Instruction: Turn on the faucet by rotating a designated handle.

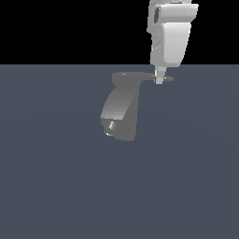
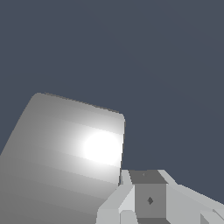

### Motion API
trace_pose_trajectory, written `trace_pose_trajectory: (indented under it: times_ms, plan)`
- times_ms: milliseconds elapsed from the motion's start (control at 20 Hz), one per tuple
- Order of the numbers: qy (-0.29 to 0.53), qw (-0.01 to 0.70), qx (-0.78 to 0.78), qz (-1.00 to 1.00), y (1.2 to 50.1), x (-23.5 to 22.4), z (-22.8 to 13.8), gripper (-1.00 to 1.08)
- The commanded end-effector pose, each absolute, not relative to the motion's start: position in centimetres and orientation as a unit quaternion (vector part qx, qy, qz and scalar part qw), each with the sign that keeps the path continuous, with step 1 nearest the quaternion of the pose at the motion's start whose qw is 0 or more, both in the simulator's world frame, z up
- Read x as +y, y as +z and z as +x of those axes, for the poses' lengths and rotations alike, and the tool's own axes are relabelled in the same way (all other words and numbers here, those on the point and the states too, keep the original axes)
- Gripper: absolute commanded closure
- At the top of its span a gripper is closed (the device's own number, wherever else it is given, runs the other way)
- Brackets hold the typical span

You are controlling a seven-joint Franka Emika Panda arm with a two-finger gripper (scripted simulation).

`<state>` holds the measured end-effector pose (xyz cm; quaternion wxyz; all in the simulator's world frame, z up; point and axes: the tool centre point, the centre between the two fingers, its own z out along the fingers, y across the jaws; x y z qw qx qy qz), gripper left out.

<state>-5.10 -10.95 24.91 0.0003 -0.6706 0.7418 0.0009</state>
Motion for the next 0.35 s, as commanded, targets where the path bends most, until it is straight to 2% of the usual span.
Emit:
trace_pose_trajectory:
  times_ms: [0, 300]
  plan:
    - [0.000, 0.000, 0.749, -0.663, 24.9, -12.8, -4.8, 1.08]
    - [0.000, 0.000, 0.750, -0.661, 24.9, -14.3, -3.9, 1.08]
